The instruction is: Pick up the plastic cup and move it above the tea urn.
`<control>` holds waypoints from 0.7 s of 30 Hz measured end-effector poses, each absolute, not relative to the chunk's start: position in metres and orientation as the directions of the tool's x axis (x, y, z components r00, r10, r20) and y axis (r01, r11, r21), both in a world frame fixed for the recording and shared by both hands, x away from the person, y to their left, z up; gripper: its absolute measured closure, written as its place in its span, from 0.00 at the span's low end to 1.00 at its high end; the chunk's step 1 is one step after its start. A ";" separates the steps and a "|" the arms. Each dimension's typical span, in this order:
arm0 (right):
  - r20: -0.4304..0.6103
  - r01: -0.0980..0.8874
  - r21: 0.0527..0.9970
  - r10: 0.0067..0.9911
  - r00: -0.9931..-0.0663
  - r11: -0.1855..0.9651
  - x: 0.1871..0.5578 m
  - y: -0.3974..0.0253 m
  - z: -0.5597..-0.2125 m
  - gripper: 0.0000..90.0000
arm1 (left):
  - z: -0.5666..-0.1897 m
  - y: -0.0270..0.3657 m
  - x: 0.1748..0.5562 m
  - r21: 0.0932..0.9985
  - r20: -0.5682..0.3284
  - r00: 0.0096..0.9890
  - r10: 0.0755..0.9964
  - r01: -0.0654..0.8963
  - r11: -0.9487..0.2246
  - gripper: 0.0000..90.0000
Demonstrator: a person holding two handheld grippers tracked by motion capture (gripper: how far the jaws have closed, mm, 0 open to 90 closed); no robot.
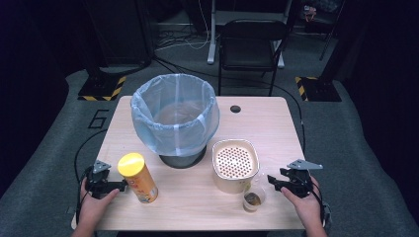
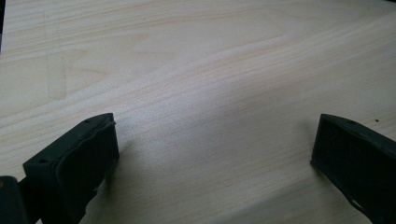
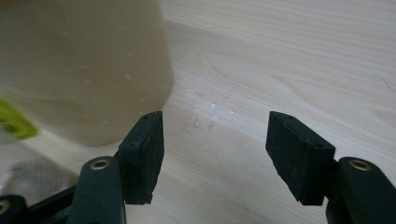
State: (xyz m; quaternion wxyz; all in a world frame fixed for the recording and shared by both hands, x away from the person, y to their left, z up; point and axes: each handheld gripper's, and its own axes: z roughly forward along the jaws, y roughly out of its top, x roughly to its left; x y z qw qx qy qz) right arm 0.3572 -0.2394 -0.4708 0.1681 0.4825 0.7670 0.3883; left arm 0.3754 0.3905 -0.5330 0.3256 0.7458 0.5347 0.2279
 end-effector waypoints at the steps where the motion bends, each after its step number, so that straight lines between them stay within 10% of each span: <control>1: 0.117 0.606 0.760 0.867 -0.485 0.236 0.355 -0.239 -0.468 0.40 | -0.533 0.390 0.375 0.729 -0.008 0.324 0.946 0.649 -0.216 0.00; 21: 0.124 0.511 0.811 0.770 -0.625 0.285 0.319 -0.212 -0.436 0.20 | -0.533 0.390 0.375 0.727 -0.008 0.321 0.947 0.652 -0.215 0.00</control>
